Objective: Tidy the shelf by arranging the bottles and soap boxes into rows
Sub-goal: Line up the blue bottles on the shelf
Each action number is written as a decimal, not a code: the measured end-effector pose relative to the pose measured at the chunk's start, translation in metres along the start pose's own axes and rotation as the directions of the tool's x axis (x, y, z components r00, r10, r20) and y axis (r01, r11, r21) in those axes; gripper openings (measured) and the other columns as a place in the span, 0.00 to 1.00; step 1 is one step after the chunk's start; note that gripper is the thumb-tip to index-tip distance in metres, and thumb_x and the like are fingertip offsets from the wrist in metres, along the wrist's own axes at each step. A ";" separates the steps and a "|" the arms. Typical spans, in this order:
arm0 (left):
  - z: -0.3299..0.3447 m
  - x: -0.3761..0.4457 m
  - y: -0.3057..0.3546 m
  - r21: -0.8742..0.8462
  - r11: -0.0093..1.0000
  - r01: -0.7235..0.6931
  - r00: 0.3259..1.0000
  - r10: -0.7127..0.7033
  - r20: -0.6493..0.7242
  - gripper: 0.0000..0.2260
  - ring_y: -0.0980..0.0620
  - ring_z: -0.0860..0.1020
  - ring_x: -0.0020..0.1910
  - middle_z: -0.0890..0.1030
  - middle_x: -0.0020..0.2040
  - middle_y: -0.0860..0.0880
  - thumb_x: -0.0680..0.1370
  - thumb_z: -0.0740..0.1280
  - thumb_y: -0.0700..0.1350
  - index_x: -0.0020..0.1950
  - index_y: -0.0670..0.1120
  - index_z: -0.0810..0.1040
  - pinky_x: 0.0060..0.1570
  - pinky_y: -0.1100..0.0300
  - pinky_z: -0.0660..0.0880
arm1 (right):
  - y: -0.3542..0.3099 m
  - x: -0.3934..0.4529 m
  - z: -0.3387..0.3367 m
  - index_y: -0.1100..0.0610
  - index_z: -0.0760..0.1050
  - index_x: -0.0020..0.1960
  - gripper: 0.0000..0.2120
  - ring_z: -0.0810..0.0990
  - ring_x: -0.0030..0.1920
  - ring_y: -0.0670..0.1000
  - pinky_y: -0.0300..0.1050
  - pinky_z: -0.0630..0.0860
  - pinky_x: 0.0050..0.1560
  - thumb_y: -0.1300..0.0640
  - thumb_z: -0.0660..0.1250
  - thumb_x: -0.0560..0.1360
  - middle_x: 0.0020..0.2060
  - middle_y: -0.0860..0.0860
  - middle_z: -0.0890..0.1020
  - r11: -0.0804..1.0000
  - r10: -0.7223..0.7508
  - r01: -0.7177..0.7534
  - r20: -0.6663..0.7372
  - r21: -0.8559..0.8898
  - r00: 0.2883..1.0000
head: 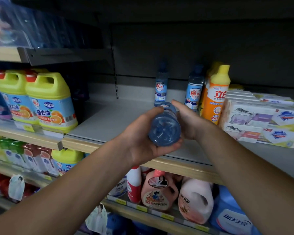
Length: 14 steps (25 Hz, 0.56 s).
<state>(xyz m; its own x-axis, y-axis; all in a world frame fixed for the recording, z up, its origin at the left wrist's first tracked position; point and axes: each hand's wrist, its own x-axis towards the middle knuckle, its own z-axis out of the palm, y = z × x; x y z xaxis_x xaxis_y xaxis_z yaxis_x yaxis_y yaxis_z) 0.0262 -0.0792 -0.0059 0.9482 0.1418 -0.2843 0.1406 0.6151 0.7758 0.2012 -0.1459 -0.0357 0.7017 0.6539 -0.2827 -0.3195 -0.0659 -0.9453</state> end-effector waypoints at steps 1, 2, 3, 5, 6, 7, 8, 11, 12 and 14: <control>-0.003 0.000 0.000 0.021 1.000 0.002 1.000 -0.002 0.002 0.19 0.40 0.83 0.39 0.83 0.45 0.38 0.75 0.69 0.53 0.57 0.41 0.79 0.34 0.49 0.82 | 0.001 -0.003 0.002 0.54 0.78 0.62 0.24 0.84 0.53 0.54 0.47 0.82 0.45 0.38 0.64 0.75 0.54 0.56 0.84 0.998 -0.002 0.003 -0.009 0.055 1.000; -0.008 0.000 -0.001 0.069 0.998 -0.005 1.000 0.005 0.002 0.19 0.40 0.83 0.40 0.83 0.47 0.37 0.75 0.69 0.53 0.58 0.41 0.78 0.34 0.49 0.82 | -0.001 -0.005 0.005 0.56 0.77 0.62 0.22 0.85 0.52 0.54 0.48 0.82 0.45 0.41 0.65 0.76 0.54 0.56 0.84 0.991 -0.018 0.021 -0.020 0.132 1.000; -0.014 0.002 -0.002 0.150 0.988 -0.034 0.999 0.035 -0.007 0.19 0.41 0.83 0.41 0.83 0.48 0.38 0.75 0.68 0.52 0.60 0.41 0.77 0.35 0.50 0.82 | -0.004 -0.009 0.008 0.57 0.76 0.62 0.21 0.85 0.51 0.55 0.50 0.83 0.45 0.44 0.66 0.76 0.54 0.57 0.84 0.975 -0.053 0.060 -0.034 0.213 0.998; -0.028 0.007 -0.002 0.391 0.902 -0.181 0.975 0.217 -0.049 0.18 0.46 0.82 0.41 0.83 0.49 0.41 0.75 0.69 0.51 0.60 0.42 0.77 0.39 0.52 0.81 | -0.014 -0.015 0.011 0.59 0.75 0.62 0.17 0.86 0.47 0.57 0.53 0.83 0.42 0.50 0.67 0.77 0.53 0.59 0.84 0.937 -0.189 0.204 -0.078 0.285 0.979; -0.034 0.010 -0.002 0.565 0.779 -0.272 0.931 0.361 -0.049 0.18 0.49 0.82 0.41 0.83 0.49 0.44 0.74 0.71 0.51 0.59 0.44 0.76 0.41 0.54 0.80 | -0.019 -0.019 0.013 0.58 0.74 0.61 0.16 0.86 0.46 0.57 0.55 0.83 0.41 0.52 0.68 0.77 0.52 0.58 0.83 0.924 -0.275 0.298 -0.123 0.239 0.953; -0.038 0.013 -0.003 0.755 0.572 -0.322 0.865 0.502 -0.011 0.20 0.51 0.81 0.42 0.82 0.50 0.47 0.72 0.73 0.53 0.60 0.46 0.75 0.43 0.55 0.79 | -0.023 -0.022 0.017 0.57 0.74 0.60 0.15 0.86 0.47 0.56 0.55 0.83 0.41 0.52 0.69 0.76 0.51 0.56 0.83 0.911 -0.364 0.388 -0.171 0.142 0.916; -0.042 0.018 -0.005 0.901 0.312 -0.300 0.786 0.616 0.049 0.24 0.52 0.80 0.44 0.81 0.52 0.50 0.70 0.74 0.55 0.61 0.49 0.73 0.45 0.57 0.77 | -0.026 -0.026 0.023 0.55 0.73 0.59 0.17 0.85 0.48 0.55 0.55 0.83 0.43 0.51 0.71 0.74 0.51 0.54 0.83 0.886 -0.449 0.463 -0.212 0.020 0.868; -0.039 0.030 -0.015 0.978 -0.037 -0.208 0.606 0.779 0.158 0.29 0.51 0.79 0.45 0.78 0.52 0.52 0.67 0.75 0.57 0.63 0.51 0.67 0.45 0.55 0.75 | -0.032 -0.035 0.039 0.48 0.73 0.52 0.23 0.85 0.47 0.49 0.52 0.82 0.45 0.41 0.75 0.63 0.48 0.47 0.84 0.781 -0.624 0.565 -0.309 -0.265 0.718; -0.038 0.031 -0.017 0.963 0.039 -0.268 0.595 0.793 0.133 0.28 0.54 0.80 0.43 0.79 0.50 0.52 0.68 0.75 0.54 0.62 0.51 0.66 0.44 0.57 0.76 | -0.035 -0.037 0.041 0.48 0.74 0.51 0.24 0.84 0.47 0.48 0.51 0.82 0.46 0.38 0.74 0.61 0.47 0.46 0.84 0.765 -0.643 0.565 -0.302 -0.311 0.704; -0.035 0.029 -0.014 0.806 0.386 -0.449 0.703 0.709 0.053 0.26 0.54 0.82 0.40 0.81 0.48 0.48 0.70 0.76 0.47 0.62 0.50 0.66 0.44 0.59 0.79 | -0.042 -0.037 0.038 0.50 0.77 0.52 0.23 0.84 0.46 0.49 0.48 0.81 0.44 0.37 0.72 0.64 0.46 0.47 0.84 0.797 -0.596 0.537 -0.215 -0.278 0.773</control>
<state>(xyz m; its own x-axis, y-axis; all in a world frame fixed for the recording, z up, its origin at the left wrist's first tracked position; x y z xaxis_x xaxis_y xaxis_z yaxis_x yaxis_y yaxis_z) 0.0422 -0.0568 -0.0449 0.7811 0.4953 0.3802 -0.1425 -0.4515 0.8808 0.1640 -0.1387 0.0210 0.8703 0.3827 0.3101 0.2993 0.0891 -0.9500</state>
